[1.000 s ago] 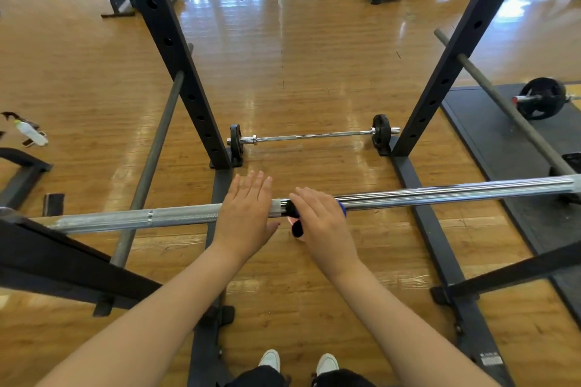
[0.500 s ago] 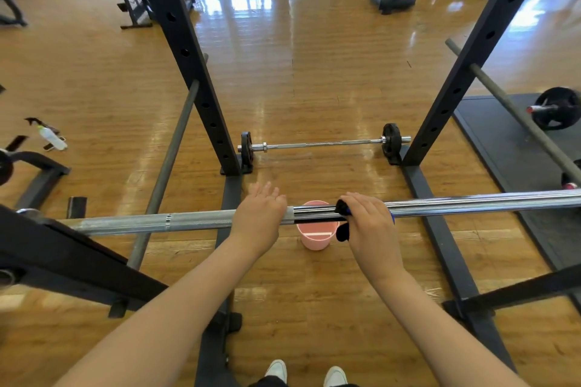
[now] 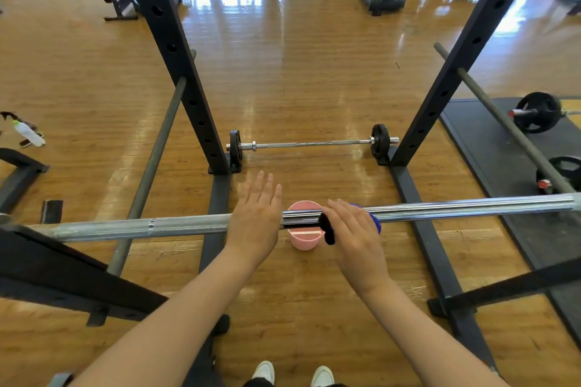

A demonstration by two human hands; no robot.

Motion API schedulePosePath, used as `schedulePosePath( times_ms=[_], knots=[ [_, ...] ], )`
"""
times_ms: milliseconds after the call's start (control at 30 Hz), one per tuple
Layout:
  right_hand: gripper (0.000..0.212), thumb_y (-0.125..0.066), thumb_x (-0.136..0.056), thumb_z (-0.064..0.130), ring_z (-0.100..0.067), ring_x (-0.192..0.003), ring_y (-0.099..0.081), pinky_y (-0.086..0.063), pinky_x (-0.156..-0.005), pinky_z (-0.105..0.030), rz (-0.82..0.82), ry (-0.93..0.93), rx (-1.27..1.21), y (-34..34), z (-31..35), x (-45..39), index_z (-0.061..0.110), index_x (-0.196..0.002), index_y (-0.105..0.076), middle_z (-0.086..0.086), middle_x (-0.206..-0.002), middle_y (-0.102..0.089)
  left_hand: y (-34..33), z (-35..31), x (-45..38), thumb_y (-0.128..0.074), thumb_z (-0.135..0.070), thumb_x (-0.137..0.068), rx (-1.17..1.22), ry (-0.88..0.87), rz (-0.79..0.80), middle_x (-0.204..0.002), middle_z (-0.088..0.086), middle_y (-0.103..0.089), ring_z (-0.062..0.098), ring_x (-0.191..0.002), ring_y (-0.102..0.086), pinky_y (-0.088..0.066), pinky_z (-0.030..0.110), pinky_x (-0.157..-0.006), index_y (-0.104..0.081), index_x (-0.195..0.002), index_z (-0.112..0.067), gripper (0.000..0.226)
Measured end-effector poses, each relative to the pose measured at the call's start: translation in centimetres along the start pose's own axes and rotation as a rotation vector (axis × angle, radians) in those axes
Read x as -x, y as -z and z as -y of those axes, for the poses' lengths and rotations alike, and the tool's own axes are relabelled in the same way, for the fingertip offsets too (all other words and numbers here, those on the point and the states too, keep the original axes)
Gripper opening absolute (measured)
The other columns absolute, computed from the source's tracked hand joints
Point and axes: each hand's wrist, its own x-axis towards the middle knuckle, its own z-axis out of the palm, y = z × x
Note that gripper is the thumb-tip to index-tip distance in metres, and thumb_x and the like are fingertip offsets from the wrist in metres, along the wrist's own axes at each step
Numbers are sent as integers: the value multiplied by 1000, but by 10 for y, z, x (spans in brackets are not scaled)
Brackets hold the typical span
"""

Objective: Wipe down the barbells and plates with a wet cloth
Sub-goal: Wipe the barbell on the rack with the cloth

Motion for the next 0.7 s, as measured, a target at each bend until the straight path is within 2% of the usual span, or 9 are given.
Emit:
schedulePosePath(
  times_ms=[33,100,167,233,367,500,600,667,700],
  knots=[
    [34,-39,-99,18,-25,-109,-57,-39,-98,-34,-26,-13,1,6,-4,-1,2,-111,-66,-10,-113,-67,1,0,-1,-47,-3,-91,-4,1,26,-157,16,-12,30,-146,-2,-7,45,-119,-16,-150,-6,66],
    [34,-44,-94,22,-28,-103,-62,-44,-94,-36,-34,-33,1,12,1,-6,1,-106,-68,-10,-109,-68,2,0,-1,-44,-4,-93,-13,-12,49,-158,14,-5,29,-146,5,-7,43,-119,-13,-150,-9,66],
    [28,-55,-84,11,-28,-102,-63,-47,-91,-39,5,-22,-23,6,18,-14,2,-107,-68,-11,-110,-68,6,1,-2,-47,-7,-94,17,-18,55,-158,12,-8,27,-146,3,-6,40,-119,-15,-150,-10,65],
    [33,-67,-76,4,-27,-105,-63,-50,-92,-41,66,20,-55,-7,34,-18,4,-110,-67,-11,-112,-67,7,2,-3,-48,-8,-94,44,-35,64,-158,11,-12,24,-146,-1,-7,36,-119,-16,-150,-10,65],
    [37,-55,-84,13,-25,-113,-58,-44,-97,-40,114,96,-59,-15,29,-15,7,-120,-59,-10,-120,-64,16,3,-8,-54,-7,-91,104,-31,169,-157,8,-19,20,-146,-8,-19,33,-116,-24,-148,-11,65],
    [34,-49,-87,8,-25,-111,-57,-38,-102,-35,63,57,-33,-6,11,-9,2,-116,-65,-10,-118,-64,20,4,-12,-57,-6,-88,135,-47,243,-157,6,-18,18,-146,-10,-29,33,-110,-28,-146,-12,65],
    [34,-47,-85,8,-22,-111,-54,-36,-102,-32,21,27,-11,-4,8,-8,1,-113,-66,-11,-114,-66,17,5,-12,-56,-6,-88,86,-49,213,-158,8,-12,21,-146,-6,-16,36,-116,-20,-149,-11,71],
    [33,-48,-84,7,-22,-109,-55,-36,-100,-32,-10,-2,-7,-4,10,-8,1,-110,-68,-10,-111,-67,12,4,-6,-53,-7,-90,18,-43,137,-158,11,-9,24,-146,-3,-3,40,-118,-12,-151,-9,74],
    [32,-49,-83,6,-22,-107,-57,-37,-98,-32,-32,-31,-14,-5,12,-9,1,-108,-68,-9,-109,-68,9,3,-2,-55,-7,-88,-9,-31,70,-157,13,-13,27,-146,-7,-1,42,-117,-13,-150,-7,75]
  ],
)
